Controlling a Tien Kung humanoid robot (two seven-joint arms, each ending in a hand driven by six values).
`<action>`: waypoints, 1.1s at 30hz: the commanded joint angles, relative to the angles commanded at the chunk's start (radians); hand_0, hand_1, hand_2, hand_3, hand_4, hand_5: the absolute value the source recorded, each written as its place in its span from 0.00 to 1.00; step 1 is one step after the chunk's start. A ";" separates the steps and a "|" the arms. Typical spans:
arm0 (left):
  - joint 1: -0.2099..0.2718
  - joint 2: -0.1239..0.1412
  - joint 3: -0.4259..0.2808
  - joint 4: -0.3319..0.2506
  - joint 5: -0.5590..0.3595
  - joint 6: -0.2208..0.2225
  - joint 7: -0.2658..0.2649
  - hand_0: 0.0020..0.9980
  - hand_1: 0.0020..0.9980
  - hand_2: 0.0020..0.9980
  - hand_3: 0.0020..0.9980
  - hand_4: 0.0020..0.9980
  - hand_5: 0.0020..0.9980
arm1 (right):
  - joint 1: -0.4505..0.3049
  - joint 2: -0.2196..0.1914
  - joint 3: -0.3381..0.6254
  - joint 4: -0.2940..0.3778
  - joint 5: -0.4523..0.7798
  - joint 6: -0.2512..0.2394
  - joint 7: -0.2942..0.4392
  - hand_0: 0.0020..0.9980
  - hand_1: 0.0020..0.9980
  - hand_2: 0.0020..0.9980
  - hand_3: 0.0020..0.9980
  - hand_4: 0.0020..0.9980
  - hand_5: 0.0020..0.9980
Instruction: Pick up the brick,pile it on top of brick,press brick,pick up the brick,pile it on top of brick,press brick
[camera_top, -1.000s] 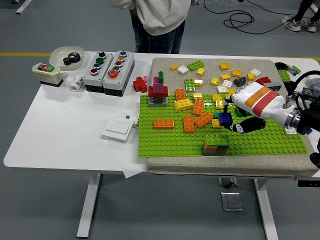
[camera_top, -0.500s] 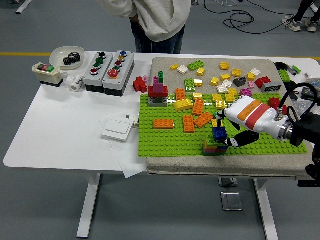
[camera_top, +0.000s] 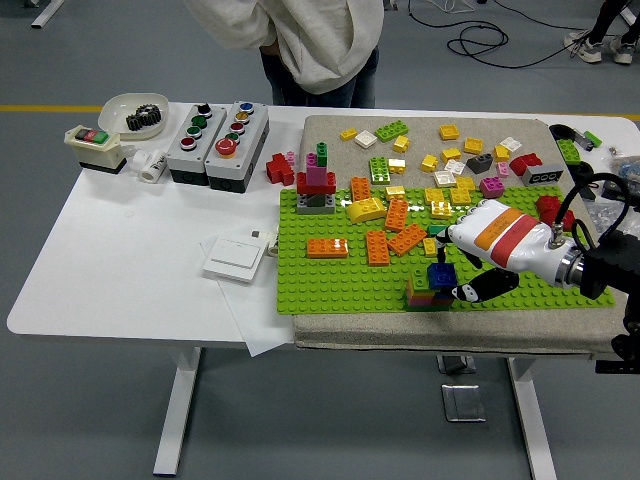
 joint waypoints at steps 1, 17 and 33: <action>0.000 0.000 0.000 0.000 0.000 0.000 0.000 0.68 0.72 0.73 0.59 0.69 0.67 | 0.000 0.001 0.001 -0.001 -0.001 0.000 0.000 0.30 0.17 0.21 0.53 0.84 0.44; 0.002 0.000 -0.011 -0.001 0.021 -0.005 0.006 0.68 0.72 0.73 0.59 0.69 0.67 | 0.003 0.013 0.001 -0.019 -0.006 -0.004 0.001 0.30 0.17 0.21 0.53 0.85 0.46; -0.001 0.001 -0.010 -0.001 0.018 -0.005 0.005 0.68 0.72 0.73 0.59 0.69 0.66 | 0.007 0.020 0.004 -0.028 -0.001 0.006 0.001 0.30 0.17 0.21 0.53 0.85 0.46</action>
